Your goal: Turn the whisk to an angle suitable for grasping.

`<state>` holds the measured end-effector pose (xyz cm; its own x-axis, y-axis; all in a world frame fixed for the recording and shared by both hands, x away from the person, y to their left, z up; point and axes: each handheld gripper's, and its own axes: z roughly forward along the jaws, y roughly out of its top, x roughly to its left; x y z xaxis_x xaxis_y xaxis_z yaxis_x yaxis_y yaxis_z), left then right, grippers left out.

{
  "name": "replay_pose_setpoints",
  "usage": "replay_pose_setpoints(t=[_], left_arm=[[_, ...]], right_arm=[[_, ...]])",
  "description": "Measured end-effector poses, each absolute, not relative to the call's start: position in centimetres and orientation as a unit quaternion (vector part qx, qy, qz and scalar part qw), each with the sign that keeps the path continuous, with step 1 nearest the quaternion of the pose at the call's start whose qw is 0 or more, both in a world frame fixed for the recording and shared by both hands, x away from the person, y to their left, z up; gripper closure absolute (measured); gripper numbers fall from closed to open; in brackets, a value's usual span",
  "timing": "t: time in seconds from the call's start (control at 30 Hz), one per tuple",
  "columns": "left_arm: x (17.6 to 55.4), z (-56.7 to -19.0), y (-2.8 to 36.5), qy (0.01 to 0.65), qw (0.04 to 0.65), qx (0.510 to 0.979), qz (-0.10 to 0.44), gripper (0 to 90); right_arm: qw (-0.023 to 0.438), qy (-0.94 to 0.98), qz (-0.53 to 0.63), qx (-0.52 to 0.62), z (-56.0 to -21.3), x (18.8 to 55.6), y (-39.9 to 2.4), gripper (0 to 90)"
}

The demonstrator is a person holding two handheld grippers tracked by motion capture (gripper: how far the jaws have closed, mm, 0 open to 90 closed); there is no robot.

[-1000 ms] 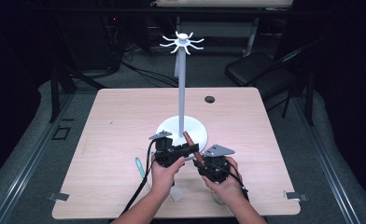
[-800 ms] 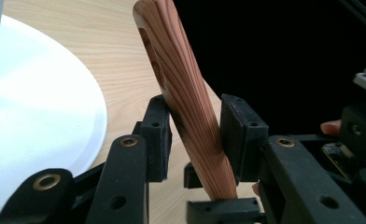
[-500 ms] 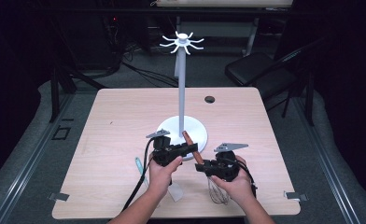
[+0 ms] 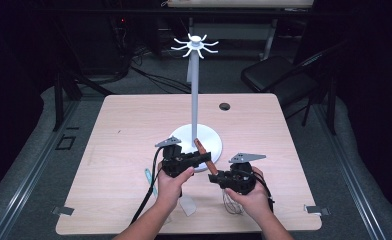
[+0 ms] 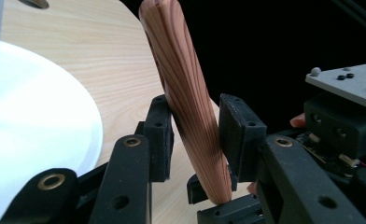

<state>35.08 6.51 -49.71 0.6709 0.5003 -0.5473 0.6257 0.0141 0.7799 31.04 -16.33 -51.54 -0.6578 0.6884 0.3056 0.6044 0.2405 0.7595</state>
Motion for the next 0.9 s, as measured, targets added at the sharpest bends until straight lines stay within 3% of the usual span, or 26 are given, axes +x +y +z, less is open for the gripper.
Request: replay_pose_setpoints(t=[0.5,0.9], left_arm=[[34.0,-47.6,6.5,0.372,0.608,0.7,-0.031,60.2],[33.6,-47.8,5.9,0.367,0.594,0.715,-0.011,64.2]], right_arm=[[0.158,0.761,0.479,0.409,-50.0,29.5,-14.8,70.7],[0.181,0.755,0.476,0.412,-50.1,29.2,-13.8,70.8]])
